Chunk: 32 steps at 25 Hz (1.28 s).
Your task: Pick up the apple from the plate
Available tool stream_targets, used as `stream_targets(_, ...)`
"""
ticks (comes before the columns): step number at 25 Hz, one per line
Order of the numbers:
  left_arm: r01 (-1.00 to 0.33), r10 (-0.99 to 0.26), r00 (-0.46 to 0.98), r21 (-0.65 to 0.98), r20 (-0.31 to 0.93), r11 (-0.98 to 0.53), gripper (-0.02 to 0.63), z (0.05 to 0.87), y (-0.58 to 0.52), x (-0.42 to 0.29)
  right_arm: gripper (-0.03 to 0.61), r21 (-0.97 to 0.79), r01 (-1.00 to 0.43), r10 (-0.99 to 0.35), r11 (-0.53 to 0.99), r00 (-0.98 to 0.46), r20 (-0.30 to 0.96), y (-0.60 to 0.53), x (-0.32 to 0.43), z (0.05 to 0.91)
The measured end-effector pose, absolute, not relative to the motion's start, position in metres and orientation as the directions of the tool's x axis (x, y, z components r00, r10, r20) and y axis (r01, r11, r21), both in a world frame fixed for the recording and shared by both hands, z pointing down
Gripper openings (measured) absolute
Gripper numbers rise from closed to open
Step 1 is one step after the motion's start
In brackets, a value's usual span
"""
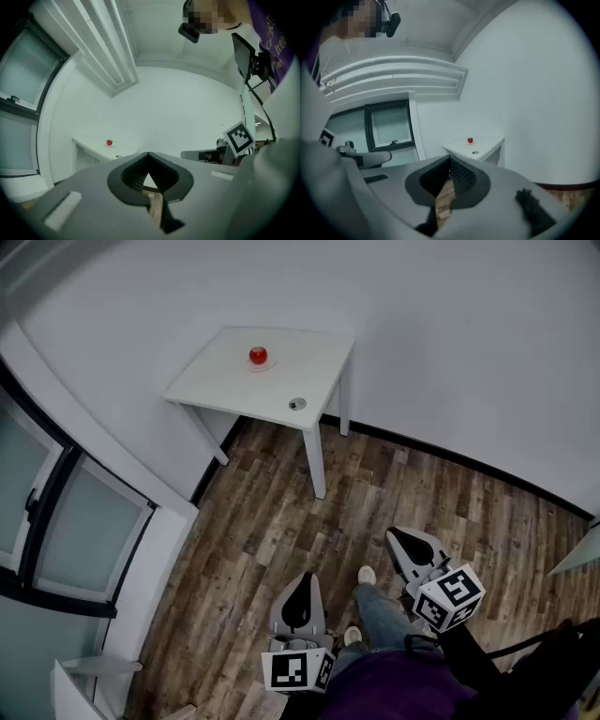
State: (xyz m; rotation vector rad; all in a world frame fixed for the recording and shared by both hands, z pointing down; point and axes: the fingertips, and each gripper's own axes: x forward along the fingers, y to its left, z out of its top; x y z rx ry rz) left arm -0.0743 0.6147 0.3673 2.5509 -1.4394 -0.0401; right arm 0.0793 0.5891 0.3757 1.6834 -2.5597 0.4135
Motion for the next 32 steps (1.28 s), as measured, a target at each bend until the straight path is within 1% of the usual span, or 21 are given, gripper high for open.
stream_targets(20, -0.898, -0.905, 0.421, 0.168, 0.061, -0.407, 0.006, 0.358, 0.420, -0.010, 0.011, -0.171, -0.848, -0.832, 0.502, -0.527, 0.173, 0.372, 0.134, 0.365)
stream_targets(25, -0.909, -0.915, 0.398, 0.164, 0.061, -0.384, 0.006, 0.358, 0.385, 0.008, 0.011, -0.178, -0.835, -0.819, 0.521, -0.547, 0.172, 0.333, 0.150, 0.368)
stream_targets(32, -0.926, -0.927, 0.363, 0.151, 0.100, -0.346, 0.006, 0.368, 0.360, 0.012, 0.011, -0.214, -0.820, -0.803, 0.531, -0.568, 0.180, 0.307, 0.155, 0.380)
